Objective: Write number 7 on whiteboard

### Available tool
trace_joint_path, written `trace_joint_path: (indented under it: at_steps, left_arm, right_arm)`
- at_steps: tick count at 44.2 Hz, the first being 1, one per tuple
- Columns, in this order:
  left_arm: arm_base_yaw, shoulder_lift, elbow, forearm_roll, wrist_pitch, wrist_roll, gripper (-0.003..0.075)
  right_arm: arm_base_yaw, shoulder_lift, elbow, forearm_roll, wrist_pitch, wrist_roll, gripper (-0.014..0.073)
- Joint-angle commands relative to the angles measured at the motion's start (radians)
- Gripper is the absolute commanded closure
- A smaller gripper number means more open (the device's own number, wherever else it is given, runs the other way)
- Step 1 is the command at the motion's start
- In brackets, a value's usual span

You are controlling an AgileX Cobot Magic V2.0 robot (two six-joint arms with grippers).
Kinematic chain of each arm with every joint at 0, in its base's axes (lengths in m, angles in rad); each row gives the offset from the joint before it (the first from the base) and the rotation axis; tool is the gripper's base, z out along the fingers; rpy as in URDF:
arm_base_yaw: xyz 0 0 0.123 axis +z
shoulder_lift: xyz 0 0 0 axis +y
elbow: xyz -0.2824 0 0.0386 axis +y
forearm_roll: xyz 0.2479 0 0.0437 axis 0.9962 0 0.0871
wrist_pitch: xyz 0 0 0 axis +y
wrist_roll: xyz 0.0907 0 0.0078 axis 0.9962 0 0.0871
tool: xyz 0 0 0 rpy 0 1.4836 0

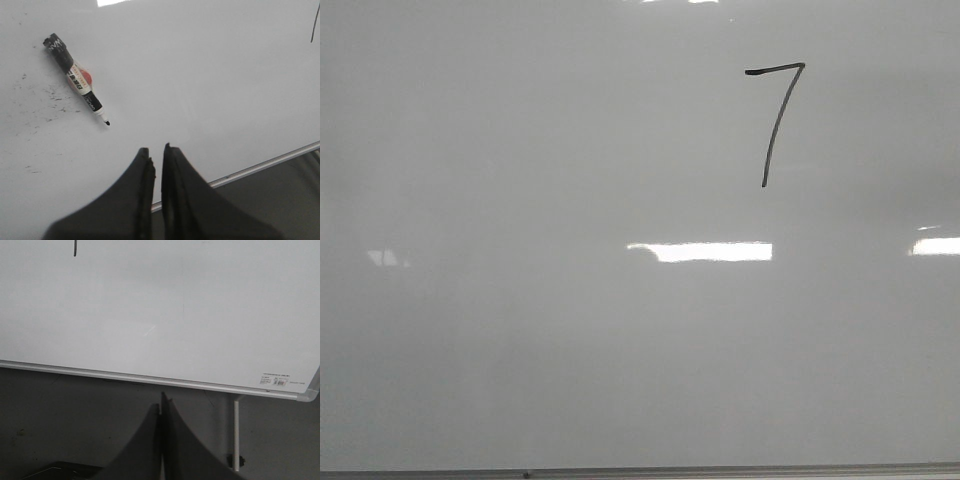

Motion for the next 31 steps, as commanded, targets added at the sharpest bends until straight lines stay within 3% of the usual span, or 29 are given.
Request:
trace_joint_path:
  at_steps: [1,6,31]
  left_arm:
    - [-0.008,0.004,-0.027,-0.001,-0.064,-0.028,0.0741]
    - [-0.004,0.004,-0.027,0.047,-0.059,-0.104,0.0741]
    - [-0.004,0.004,-0.027,0.057,-0.067,-0.106,0.0741]
  right_arm:
    - [-0.004,0.006,-0.023,-0.011,-0.048,0.000,0.0662]
    - [-0.004,0.006,-0.023,-0.011,-0.058,0.000,0.0663]
    - [-0.004,0.006,-0.023,-0.011,-0.048,0.000,0.0663]
